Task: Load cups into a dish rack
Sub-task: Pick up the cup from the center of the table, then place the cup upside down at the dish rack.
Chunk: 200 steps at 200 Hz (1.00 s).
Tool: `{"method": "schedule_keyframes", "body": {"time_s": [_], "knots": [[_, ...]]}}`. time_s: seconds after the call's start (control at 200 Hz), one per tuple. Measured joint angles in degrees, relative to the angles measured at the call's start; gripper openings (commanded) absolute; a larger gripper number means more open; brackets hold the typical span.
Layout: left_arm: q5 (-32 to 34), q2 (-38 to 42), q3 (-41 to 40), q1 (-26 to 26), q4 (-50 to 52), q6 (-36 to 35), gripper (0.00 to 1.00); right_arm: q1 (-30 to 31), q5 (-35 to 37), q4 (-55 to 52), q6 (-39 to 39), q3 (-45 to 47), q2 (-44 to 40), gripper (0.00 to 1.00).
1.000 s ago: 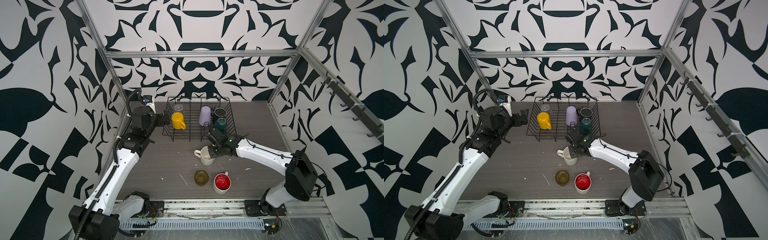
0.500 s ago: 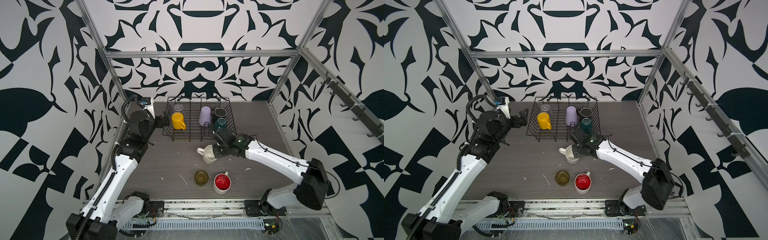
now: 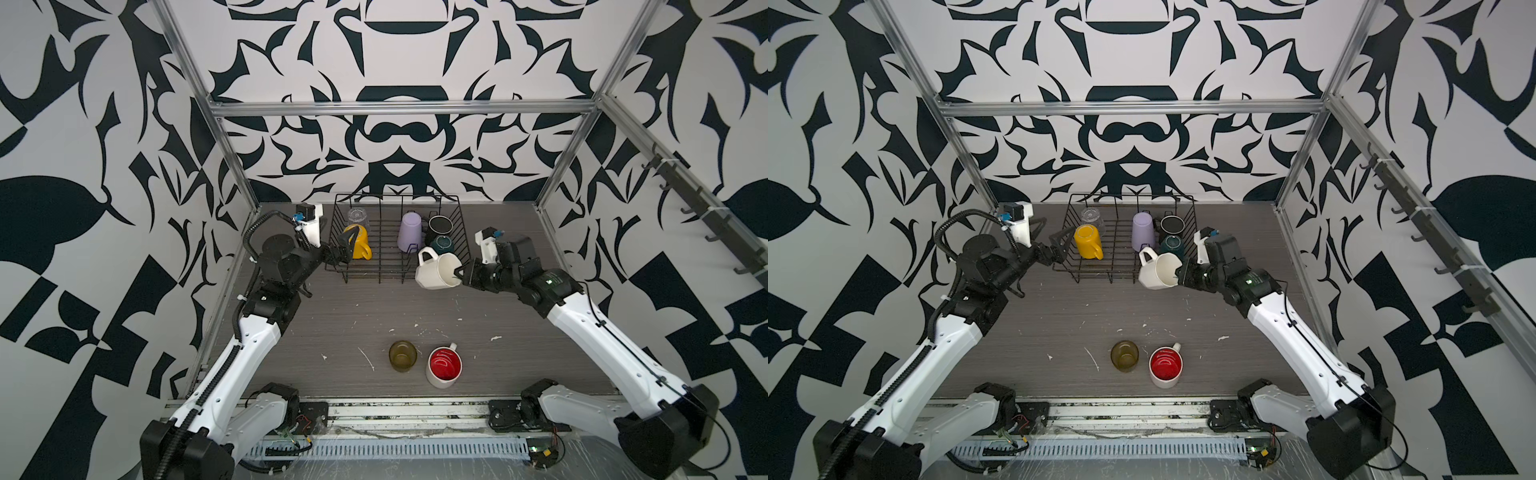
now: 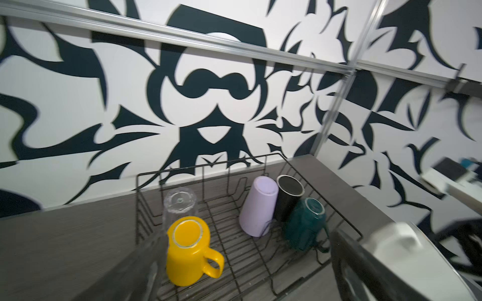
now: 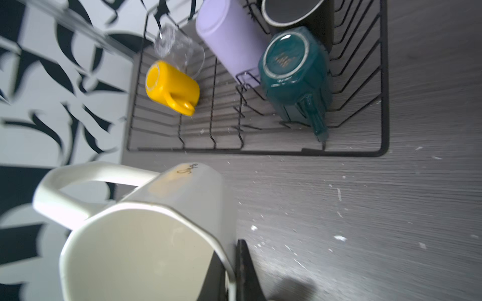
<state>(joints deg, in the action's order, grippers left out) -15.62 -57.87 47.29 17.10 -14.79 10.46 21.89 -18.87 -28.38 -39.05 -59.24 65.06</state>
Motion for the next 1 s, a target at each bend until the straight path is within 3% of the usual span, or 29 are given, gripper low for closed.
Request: {"method": "schedule_keyframes", "body": {"time_s": [0.305, 0.45, 0.755, 1.0], "knots": [[-22.2, -2.9, -4.6, 0.0, -12.4, -0.1, 0.99, -2.3, -12.7, 14.7, -7.1, 0.3, 3.1, 0.00], [-29.3, -4.0, -4.6, 0.0, -16.2, 0.4, 0.99, -2.3, -18.2, 21.9, -9.7, 0.2, 5.2, 0.00], [-35.5, -5.0, -4.6, 0.2, -18.9, 0.7, 0.99, -1.3, -24.4, 30.5, -12.8, -1.0, 7.5, 0.00], [-36.5, -5.3, -4.6, 0.3, -18.9, 0.7, 0.99, 6.5, -27.9, 35.2, -12.2, -4.9, 9.4, 0.00]]}}
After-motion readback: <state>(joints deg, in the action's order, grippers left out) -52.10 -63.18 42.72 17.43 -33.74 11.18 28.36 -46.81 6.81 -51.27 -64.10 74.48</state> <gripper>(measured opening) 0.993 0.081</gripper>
